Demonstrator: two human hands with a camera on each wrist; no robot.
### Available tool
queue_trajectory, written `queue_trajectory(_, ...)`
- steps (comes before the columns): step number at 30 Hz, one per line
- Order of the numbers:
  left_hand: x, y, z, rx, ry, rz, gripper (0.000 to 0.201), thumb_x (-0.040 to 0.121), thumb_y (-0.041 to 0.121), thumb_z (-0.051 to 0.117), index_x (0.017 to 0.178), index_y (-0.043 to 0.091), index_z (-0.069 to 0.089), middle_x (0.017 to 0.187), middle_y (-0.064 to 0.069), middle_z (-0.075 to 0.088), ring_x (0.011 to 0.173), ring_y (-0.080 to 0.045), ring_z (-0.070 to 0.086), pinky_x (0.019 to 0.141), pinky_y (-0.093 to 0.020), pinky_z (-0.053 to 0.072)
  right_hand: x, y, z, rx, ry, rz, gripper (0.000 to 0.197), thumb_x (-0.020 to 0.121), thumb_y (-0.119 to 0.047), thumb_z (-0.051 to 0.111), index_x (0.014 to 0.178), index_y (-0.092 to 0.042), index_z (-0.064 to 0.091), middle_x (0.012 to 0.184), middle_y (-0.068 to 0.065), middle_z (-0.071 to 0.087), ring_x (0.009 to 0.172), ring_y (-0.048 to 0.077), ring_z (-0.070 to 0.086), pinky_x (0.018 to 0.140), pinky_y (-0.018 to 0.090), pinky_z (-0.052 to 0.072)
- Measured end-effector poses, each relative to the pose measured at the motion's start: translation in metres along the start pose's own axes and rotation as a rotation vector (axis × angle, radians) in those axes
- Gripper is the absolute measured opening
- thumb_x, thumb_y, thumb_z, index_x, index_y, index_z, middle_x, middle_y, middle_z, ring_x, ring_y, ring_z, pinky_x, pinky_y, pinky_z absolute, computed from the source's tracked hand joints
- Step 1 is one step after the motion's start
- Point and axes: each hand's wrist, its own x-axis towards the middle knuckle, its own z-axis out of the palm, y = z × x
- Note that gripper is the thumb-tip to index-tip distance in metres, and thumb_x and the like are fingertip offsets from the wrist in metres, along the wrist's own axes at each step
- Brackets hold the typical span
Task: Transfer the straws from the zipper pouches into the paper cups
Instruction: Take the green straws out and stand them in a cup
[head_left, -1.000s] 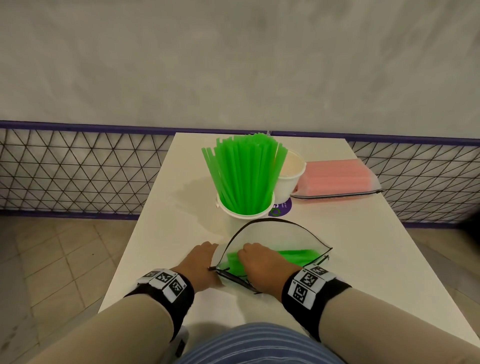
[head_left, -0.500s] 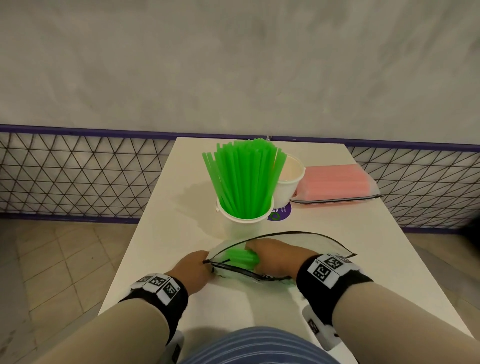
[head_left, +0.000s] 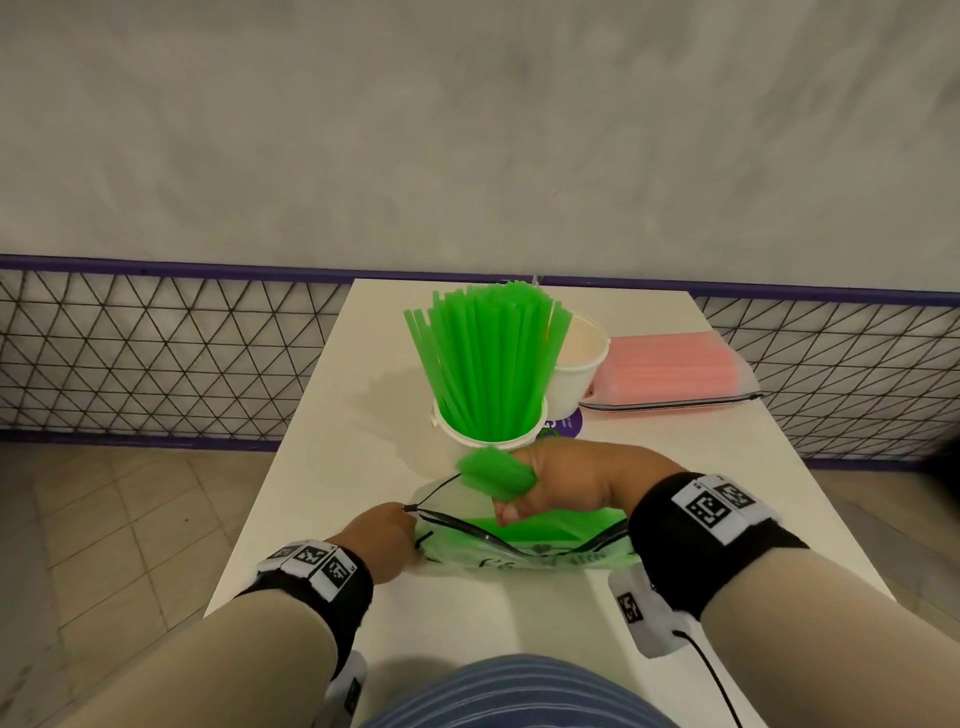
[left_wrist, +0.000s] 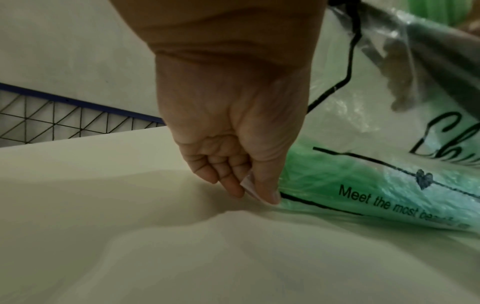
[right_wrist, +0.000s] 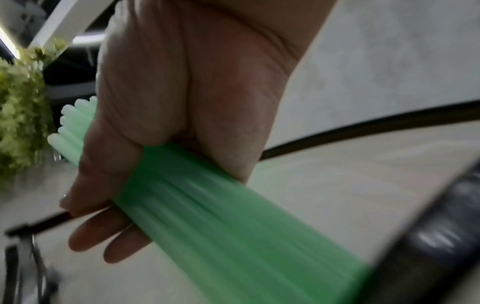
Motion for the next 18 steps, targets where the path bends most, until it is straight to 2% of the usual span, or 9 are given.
queue_trajectory(3,-0.026,0.023,-0.016,0.056,-0.006,-0.059,0.041,0.093,0.037,0.056,0.124,0.009,0.060,0.126,-0.007,0.059,0.123,-0.024,0.053,0.099,-0.026,0.040,-0.013,-0.019,-0.015,0.228,0.054,-0.088,0.012,0.087,-0.020,0.071,0.098,-0.025,0.072,0.103,-0.004,0.075,0.103,0.009,0.068,0.105,0.032,0.043)
queue_trajectory(5,-0.026,0.027,-0.021,0.098,-0.043,-0.034,0.038,0.093,0.030,0.058,0.125,0.008,0.059,0.128,-0.008,0.058,0.124,-0.023,0.051,0.098,-0.025,0.038,-0.023,-0.031,-0.027,0.378,0.137,-0.168,0.013,0.089,-0.015,0.068,0.101,-0.017,0.070,0.102,0.001,0.075,0.103,0.010,0.069,0.103,0.030,0.044)
queue_trajectory(7,-0.027,0.023,-0.029,0.103,-0.086,-0.042,0.030,0.089,0.017,0.061,0.118,0.009,0.060,0.124,-0.008,0.059,0.122,-0.024,0.054,0.092,-0.024,0.042,-0.030,-0.042,-0.039,0.517,0.268,-0.243,0.010,0.090,-0.013,0.066,0.100,-0.014,0.069,0.098,0.003,0.076,0.098,0.013,0.071,0.095,0.029,0.049)
queue_trajectory(8,-0.026,0.018,-0.035,0.097,-0.061,-0.042,0.028,0.088,0.012,0.060,0.116,0.010,0.059,0.121,-0.007,0.059,0.122,-0.024,0.054,0.090,-0.023,0.042,-0.031,-0.046,-0.046,0.580,0.340,-0.284,0.009,0.090,-0.012,0.066,0.098,-0.013,0.068,0.094,0.004,0.076,0.094,0.013,0.071,0.089,0.027,0.052)
queue_trajectory(9,-0.023,0.015,-0.042,0.068,-0.023,-0.039,0.031,0.089,0.010,0.058,0.120,0.009,0.056,0.124,-0.007,0.058,0.123,-0.024,0.053,0.091,-0.023,0.041,-0.032,-0.050,-0.052,0.649,0.405,-0.332,0.007,0.090,-0.011,0.066,0.097,-0.013,0.067,0.090,0.004,0.075,0.090,0.014,0.071,0.083,0.026,0.053)
queue_trajectory(11,-0.018,0.012,-0.059,-0.030,0.096,-0.025,0.041,0.091,0.006,0.055,0.132,0.010,0.049,0.133,-0.007,0.055,0.123,-0.022,0.052,0.094,-0.022,0.040,-0.031,-0.058,-0.063,0.829,0.519,-0.443,0.006,0.088,-0.008,0.064,0.093,-0.011,0.066,0.083,0.006,0.072,0.082,0.018,0.068,0.078,0.028,0.053)
queue_trajectory(14,-0.008,0.019,-0.079,-0.394,0.273,-0.023,0.055,0.092,0.004,0.055,0.144,0.012,0.038,0.143,-0.009,0.048,0.126,-0.023,0.048,0.098,-0.029,0.041,-0.027,-0.071,-0.076,1.059,0.694,-0.590,0.010,0.091,0.001,0.059,0.090,-0.009,0.062,0.074,0.007,0.067,0.074,0.020,0.063,0.075,0.031,0.053)
queue_trajectory(16,-0.003,0.031,-0.090,-0.650,0.297,0.025,0.070,0.091,0.005,0.058,0.152,0.014,0.024,0.154,-0.007,0.034,0.139,-0.023,0.036,0.105,-0.034,0.036,-0.023,-0.079,-0.082,1.168,0.802,-0.653,0.011,0.091,0.002,0.058,0.089,-0.009,0.060,0.072,0.006,0.065,0.073,0.020,0.062,0.077,0.032,0.052)
queue_trajectory(18,-0.006,0.047,-0.099,-0.838,0.254,0.108,0.088,0.084,0.007,0.064,0.155,0.018,0.013,0.160,-0.004,0.022,0.145,-0.020,0.025,0.106,-0.034,0.033,-0.019,-0.082,-0.085,1.218,0.888,-0.680,0.011,0.091,0.000,0.060,0.089,-0.010,0.061,0.072,0.005,0.064,0.074,0.020,0.062,0.079,0.033,0.052)
